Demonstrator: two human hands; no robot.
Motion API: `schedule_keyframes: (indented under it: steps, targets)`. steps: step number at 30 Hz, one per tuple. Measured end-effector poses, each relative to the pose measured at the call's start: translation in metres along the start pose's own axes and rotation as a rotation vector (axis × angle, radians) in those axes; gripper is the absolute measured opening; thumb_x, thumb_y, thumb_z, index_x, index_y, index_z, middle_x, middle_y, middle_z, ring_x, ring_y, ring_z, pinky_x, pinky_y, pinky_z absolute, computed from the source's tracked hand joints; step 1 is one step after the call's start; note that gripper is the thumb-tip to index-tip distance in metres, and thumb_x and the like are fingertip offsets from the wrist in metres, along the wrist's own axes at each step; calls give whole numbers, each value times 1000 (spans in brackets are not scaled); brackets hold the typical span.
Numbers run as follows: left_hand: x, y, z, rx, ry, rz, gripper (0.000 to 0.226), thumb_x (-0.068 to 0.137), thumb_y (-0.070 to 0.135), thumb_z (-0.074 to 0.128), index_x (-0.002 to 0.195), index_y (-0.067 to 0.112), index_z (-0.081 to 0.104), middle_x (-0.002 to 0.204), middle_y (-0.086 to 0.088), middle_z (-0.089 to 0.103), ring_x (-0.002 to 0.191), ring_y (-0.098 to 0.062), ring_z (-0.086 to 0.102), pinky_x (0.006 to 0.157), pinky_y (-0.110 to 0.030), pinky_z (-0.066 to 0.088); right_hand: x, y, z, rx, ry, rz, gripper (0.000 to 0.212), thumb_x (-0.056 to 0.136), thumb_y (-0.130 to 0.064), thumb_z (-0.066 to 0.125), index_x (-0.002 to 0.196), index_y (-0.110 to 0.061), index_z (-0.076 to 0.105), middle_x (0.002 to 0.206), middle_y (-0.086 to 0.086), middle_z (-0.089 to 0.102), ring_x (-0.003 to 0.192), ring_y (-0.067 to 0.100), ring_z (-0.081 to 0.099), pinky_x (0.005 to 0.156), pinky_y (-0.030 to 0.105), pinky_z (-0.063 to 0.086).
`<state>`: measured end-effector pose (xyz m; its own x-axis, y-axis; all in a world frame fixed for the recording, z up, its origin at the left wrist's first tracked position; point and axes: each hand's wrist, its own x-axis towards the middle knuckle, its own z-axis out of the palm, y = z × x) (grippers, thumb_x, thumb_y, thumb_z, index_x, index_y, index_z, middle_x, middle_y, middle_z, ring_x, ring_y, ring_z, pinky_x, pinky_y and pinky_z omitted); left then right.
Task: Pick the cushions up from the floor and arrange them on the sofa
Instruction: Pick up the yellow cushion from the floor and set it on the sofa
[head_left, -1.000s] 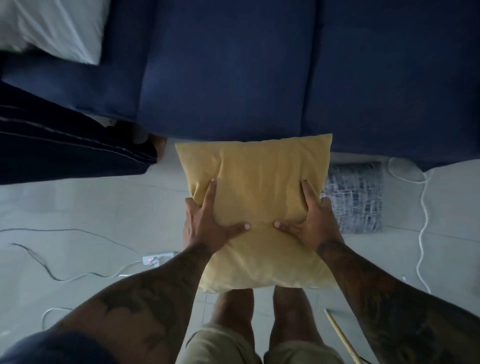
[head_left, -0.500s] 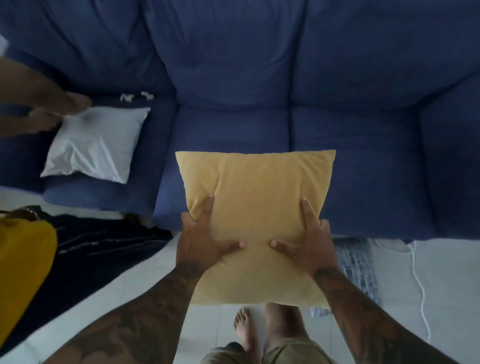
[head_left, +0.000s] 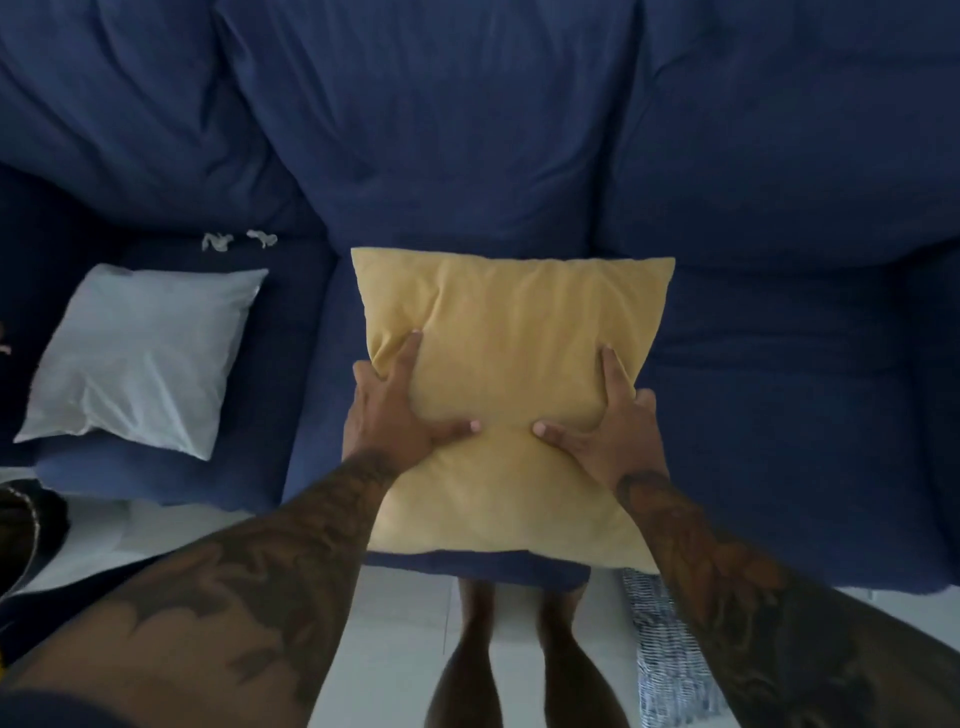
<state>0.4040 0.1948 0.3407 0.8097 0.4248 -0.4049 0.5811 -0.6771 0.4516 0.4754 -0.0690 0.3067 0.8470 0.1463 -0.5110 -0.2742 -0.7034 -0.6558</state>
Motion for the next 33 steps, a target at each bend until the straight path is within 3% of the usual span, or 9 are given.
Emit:
schedule_keyframes:
  steps: [9,12,17,21,24,27,30,33]
  targets:
    - [90,-36,11,0,-25,-50,144,32,101,71,154,67,3,119,6,22,102,-20,45,82,-37,43,85,-18,53,-32,-12,58,140,50,-80,89,162,-59,7,126,-5,28,111,20,46,107,44,46]
    - [101,-48,23,3,-43,-77,144,35,100,73,154,67,0,117,8,20,103,-19,44,80,-35,42,99,-15,66,-50,-22,85,140,50,-80,90,161,-60,6,126,-4,28,110,20,46,110,48,47]
    - [107,-60,36,17,-80,-96,143,36,100,72,153,69,-4,117,7,20,104,-19,41,79,-35,41,104,-7,78,-103,-53,113,141,53,-84,86,160,-62,-3,140,9,33,128,33,48,116,56,43]
    - [103,-57,36,58,-63,-80,141,40,101,68,155,65,-5,119,7,17,110,-17,30,84,-36,37,96,-6,71,-145,-53,125,137,56,-90,79,160,-60,-4,142,9,33,131,33,44,116,57,42]
    - [88,-48,34,60,-61,-88,128,56,97,65,158,60,-3,136,3,20,126,-25,28,95,-45,42,81,-8,61,-174,-32,123,130,63,-93,71,165,-52,1,149,10,31,138,34,40,117,56,40]
    - [60,-36,29,77,-65,-87,111,72,94,54,161,55,-1,165,-2,7,147,-32,16,109,-58,39,52,-11,45,-192,-20,97,118,75,-91,61,169,-43,10,161,11,27,148,36,33,118,58,38]
    - [22,-17,21,149,-75,-62,105,78,93,45,164,51,3,172,-3,0,152,-38,13,117,-60,31,10,-14,26,-222,-19,93,107,83,-86,57,169,-41,15,163,12,30,147,37,33,115,59,41]
    - [-22,6,10,121,-155,-2,99,84,87,51,165,49,8,173,-3,4,153,-35,12,118,-56,30,-41,-20,7,-196,9,80,94,93,-74,60,169,-40,18,160,11,36,144,38,36,113,54,42]
